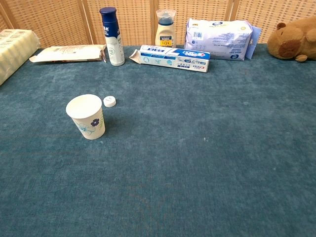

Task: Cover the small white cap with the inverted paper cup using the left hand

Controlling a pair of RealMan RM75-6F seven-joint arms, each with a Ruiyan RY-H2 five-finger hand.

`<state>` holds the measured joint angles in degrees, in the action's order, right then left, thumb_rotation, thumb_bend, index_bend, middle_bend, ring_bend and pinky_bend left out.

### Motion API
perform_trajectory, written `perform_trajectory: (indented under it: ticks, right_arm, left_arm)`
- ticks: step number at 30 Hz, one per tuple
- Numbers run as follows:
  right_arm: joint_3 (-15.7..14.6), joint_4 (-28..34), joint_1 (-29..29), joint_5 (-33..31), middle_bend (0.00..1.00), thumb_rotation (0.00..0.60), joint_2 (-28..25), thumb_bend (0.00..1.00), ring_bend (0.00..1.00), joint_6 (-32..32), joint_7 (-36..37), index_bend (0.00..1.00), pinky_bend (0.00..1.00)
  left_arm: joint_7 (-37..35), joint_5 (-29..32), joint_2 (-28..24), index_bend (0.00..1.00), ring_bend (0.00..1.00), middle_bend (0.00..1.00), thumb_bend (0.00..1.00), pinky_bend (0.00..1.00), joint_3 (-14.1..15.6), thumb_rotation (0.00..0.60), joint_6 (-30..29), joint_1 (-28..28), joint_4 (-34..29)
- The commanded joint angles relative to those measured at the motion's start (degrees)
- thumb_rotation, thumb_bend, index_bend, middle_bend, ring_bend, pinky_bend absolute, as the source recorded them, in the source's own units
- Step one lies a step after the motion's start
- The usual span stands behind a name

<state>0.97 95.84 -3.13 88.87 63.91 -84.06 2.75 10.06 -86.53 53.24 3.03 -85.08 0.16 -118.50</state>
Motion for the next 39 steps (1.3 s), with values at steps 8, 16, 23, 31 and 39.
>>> perform_trajectory:
  ticks: [8, 16, 23, 31, 39]
  right_arm:
    - [-0.10, -0.36, -0.34, 0.20, 0.39, 0.409, 0.09, 0.26, 0.39, 0.44, 0.43, 0.44, 0.40]
    - [-0.18, -0.92, 0.22, 0.07, 0.39, 0.408, 0.08, 0.26, 0.39, -0.35, 1.35, 0.44, 0.40]
    - [-0.19, -0.73, 0.71, -0.08, 0.39, 0.412, -0.45, 0.26, 0.39, -1.03, 1.58, 0.44, 0.40]
    - [0.08, 0.96, 1.89, -0.53, 0.39, 0.410, -2.12, 0.26, 0.39, -2.91, 1.56, 0.44, 0.40]
    - [0.33, 2.04, 2.29, -1.05, 0.39, 0.409, -2.85, 0.26, 0.39, -3.23, 0.76, 0.44, 0.40]
  left_arm:
    - [1.70, -0.16, 0.30, 0.10, 0.00, 0.00, 0.24, 0.00, -0.64, 0.596, -0.52, -0.15, -0.74]
    - [6.62, 2.04, -0.41, 0.10, 0.00, 0.00, 0.24, 0.00, -2.36, 0.597, 4.65, -4.15, -2.44]
    - [12.67, 7.07, 0.58, 0.10, 0.00, 0.00, 0.24, 0.00, -4.75, 0.596, 12.77, -10.50, -3.59]
    - [25.29, 21.82, 5.67, 0.10, 0.00, 0.00, 0.19, 0.00, -8.80, 0.598, 23.70, -22.07, -3.84]
    - [33.75, 34.27, 15.74, 0.10, 0.00, 0.00, 0.19, 0.00, -10.95, 0.599, 24.64, -30.78, 0.18]
